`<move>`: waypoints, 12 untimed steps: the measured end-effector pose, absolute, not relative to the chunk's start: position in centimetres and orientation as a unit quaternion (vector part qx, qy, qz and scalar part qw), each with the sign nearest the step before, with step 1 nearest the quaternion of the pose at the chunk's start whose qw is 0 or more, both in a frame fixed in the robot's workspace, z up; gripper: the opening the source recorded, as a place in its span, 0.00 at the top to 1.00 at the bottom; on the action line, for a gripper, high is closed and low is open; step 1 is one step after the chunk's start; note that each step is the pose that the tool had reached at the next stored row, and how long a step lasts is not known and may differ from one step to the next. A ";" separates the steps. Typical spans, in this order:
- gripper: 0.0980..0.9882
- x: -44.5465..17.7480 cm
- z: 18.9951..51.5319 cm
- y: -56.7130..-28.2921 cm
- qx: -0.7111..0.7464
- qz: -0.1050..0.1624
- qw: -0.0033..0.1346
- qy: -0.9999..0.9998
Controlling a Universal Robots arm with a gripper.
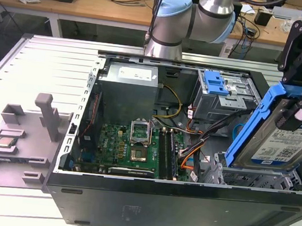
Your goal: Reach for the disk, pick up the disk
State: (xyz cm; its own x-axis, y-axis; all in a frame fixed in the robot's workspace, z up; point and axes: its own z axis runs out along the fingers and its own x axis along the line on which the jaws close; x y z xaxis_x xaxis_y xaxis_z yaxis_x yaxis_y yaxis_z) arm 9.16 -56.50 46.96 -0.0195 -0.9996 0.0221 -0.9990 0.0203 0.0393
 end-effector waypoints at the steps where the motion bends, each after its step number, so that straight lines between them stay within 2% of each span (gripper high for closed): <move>1: 0.70 9.2 46.9 -56.5 0.700 -0.006 0.022 -0.714; 12: 0.70 9.2 46.4 -56.5 0.700 -0.006 0.022 -0.714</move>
State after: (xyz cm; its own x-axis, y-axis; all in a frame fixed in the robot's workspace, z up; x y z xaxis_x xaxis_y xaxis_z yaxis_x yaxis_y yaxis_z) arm 9.16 -56.50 46.41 -0.0194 -0.9996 0.0223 -0.9990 0.0203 0.0393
